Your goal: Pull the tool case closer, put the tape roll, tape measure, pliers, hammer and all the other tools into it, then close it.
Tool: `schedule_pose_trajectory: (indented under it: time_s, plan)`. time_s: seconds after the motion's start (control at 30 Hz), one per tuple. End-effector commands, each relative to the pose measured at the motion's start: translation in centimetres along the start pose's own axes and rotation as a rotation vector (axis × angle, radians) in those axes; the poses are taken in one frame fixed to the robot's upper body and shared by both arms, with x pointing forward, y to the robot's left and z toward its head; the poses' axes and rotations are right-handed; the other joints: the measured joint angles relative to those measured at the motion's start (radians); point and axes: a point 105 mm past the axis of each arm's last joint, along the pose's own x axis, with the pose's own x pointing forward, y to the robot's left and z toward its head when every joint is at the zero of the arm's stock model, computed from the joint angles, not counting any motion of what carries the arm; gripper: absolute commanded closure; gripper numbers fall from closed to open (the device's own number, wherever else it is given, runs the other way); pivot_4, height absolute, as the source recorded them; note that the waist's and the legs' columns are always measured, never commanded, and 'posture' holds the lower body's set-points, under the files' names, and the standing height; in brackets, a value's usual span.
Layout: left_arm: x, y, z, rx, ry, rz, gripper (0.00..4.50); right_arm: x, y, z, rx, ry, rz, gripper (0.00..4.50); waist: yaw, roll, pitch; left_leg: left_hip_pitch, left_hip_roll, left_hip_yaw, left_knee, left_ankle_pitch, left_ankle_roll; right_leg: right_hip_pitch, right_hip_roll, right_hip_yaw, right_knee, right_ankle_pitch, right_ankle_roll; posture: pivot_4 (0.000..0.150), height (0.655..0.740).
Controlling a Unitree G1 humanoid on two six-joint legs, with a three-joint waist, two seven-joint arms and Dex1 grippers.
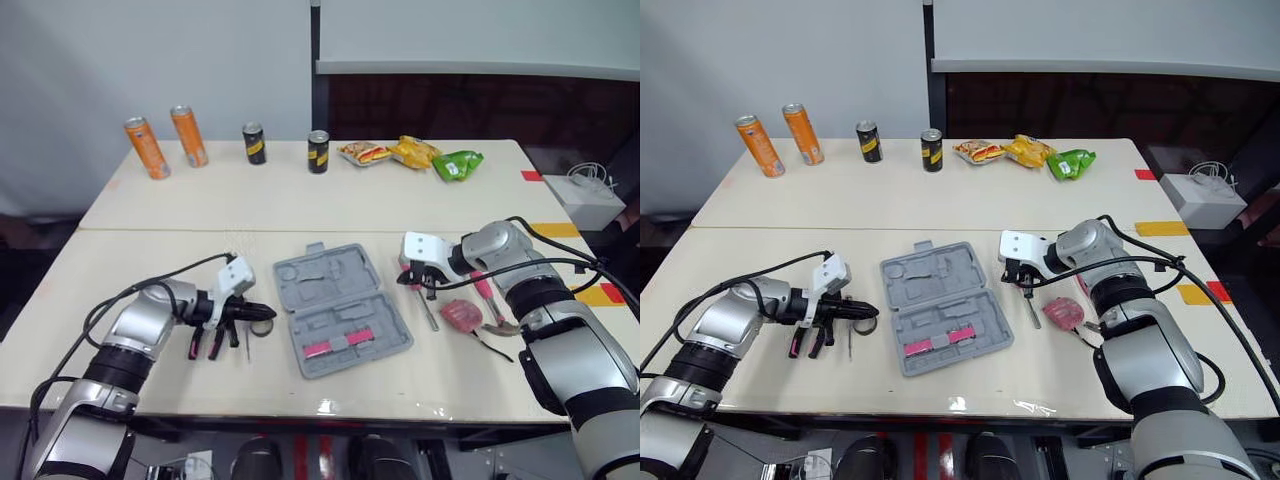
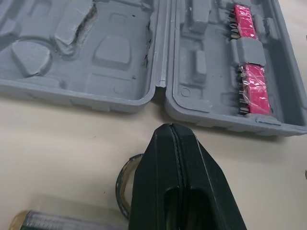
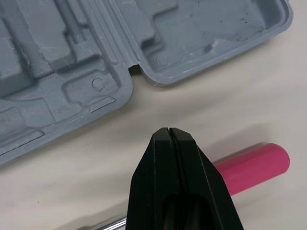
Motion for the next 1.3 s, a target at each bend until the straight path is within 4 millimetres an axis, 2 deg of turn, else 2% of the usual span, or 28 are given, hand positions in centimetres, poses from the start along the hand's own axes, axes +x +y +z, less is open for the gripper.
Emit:
schedule_pose_trajectory:
  time_s: [0.03, 0.37, 0.77, 1.13, 1.3]
  plan:
    - [0.4, 0.3, 0.7, 0.041, 0.012, 0.005, 4.50, -0.3, -0.9, 0.9, -0.042, 0.011, -0.024, 4.48, 0.000, 0.001, 0.000, -0.001, 0.000, -0.001, 0.001, 0.000, 0.000, 0.000, 0.000, -0.001, 0.000, 0.000, 0.000, 0.150, 0.7400]
    - [1.6, 0.4, 0.5, 0.065, 0.039, 0.019, 4.50, 1.1, -0.7, 1.6, -0.062, 0.037, 0.000, 4.48, 0.000, 0.002, 0.001, -0.004, 0.001, -0.007, 0.001, 0.000, 0.000, 0.000, 0.000, -0.006, 0.000, -0.001, -0.001, 0.150, 0.7400]
    - [2.6, 0.1, 1.1, 0.097, 0.043, 0.005, 4.50, 2.9, 1.5, 1.6, -0.097, 0.055, 0.124, 4.48, -0.002, 0.004, 0.003, -0.004, 0.002, -0.009, 0.001, 0.000, 0.000, 0.000, 0.000, -0.007, 0.000, -0.001, -0.001, 0.150, 0.7400]
    - [2.9, -0.6, 0.8, 0.163, 0.096, -0.064, 4.50, 2.0, 3.5, 0.5, -0.061, 0.018, 0.247, 4.48, 0.001, 0.004, 0.003, -0.004, 0.002, -0.009, 0.001, 0.000, 0.000, 0.000, 0.000, -0.009, 0.000, -0.001, -0.002, 0.150, 0.7400]
    - [3.1, -0.8, 0.8, 0.189, 0.112, -0.085, 4.50, 1.4, 4.7, -0.7, -0.039, 0.020, 0.269, 4.48, 0.005, 0.004, 0.003, -0.005, 0.002, -0.009, 0.001, 0.000, 0.000, 0.001, 0.000, -0.010, 0.000, -0.002, -0.003, 0.150, 0.7400]
